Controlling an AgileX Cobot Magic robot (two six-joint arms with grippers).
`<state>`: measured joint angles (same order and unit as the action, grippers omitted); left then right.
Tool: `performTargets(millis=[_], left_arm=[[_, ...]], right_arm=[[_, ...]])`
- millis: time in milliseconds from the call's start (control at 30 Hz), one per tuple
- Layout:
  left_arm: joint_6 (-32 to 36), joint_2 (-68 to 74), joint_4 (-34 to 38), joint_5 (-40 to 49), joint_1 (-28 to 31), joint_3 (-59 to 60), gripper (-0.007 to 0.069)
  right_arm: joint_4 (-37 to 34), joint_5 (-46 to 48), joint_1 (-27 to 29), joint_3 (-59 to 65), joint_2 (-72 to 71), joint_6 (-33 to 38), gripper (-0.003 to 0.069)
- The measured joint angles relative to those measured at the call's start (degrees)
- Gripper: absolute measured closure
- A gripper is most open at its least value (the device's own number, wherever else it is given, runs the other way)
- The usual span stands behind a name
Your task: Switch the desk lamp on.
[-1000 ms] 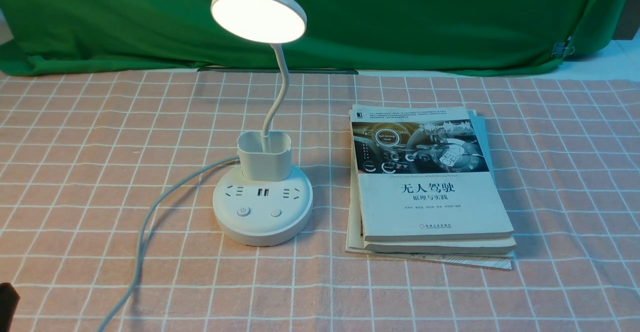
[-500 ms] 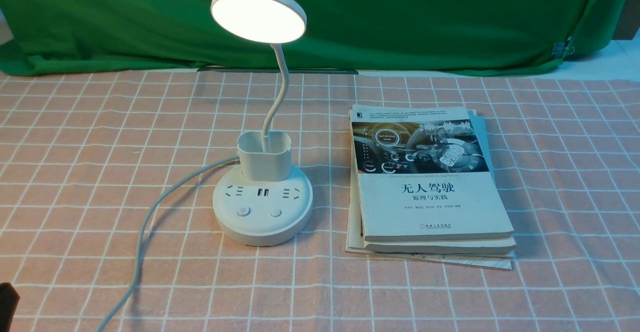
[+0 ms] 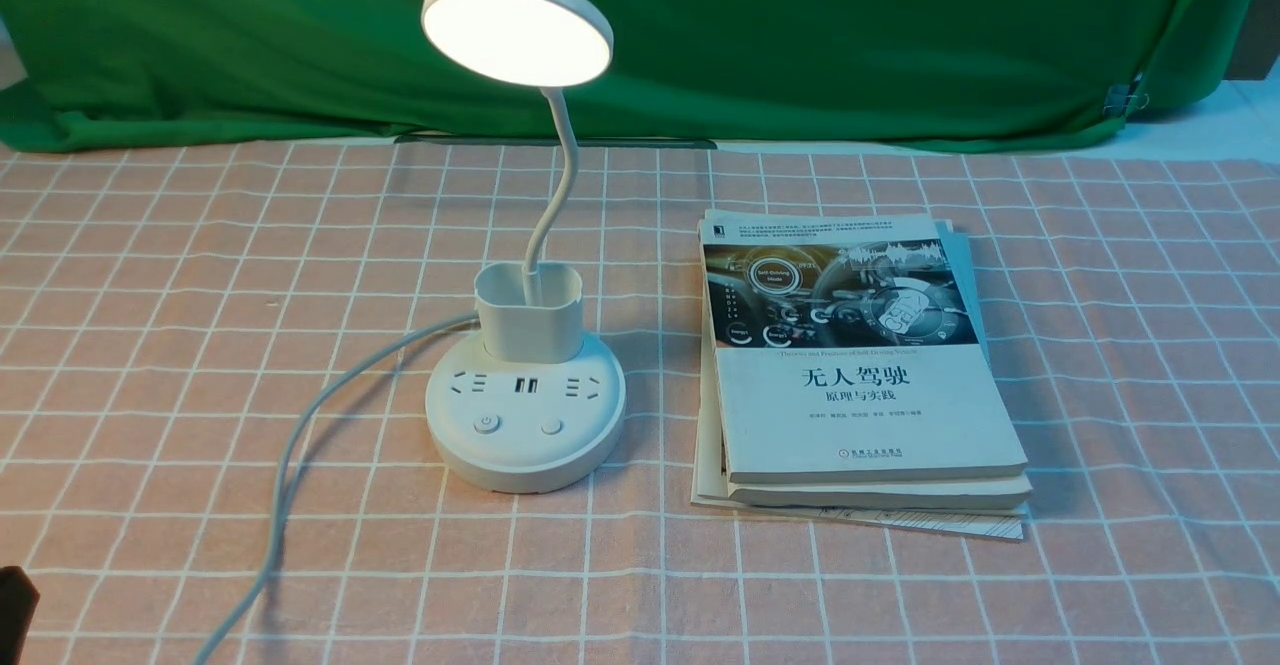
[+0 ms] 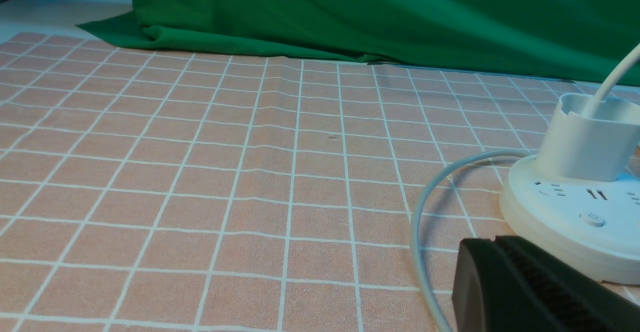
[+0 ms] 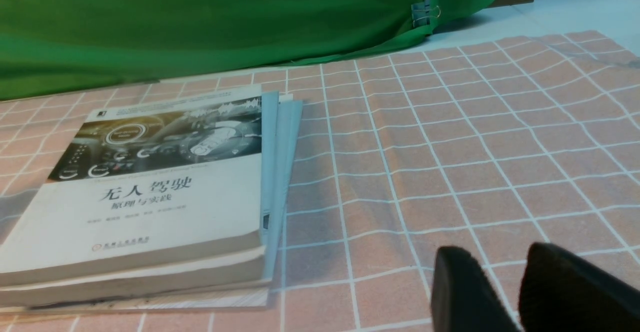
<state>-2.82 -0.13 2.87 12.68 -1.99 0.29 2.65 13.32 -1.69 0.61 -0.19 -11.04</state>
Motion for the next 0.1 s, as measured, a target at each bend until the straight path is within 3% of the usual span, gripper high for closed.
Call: performTargets(millis=[100], left_arm=[[0.00, 0.00, 0.00, 0.00, 0.00, 0.00, 0.0603]], right_arm=[[0.00, 0.00, 0.00, 0.00, 0.00, 0.00, 0.0418]])
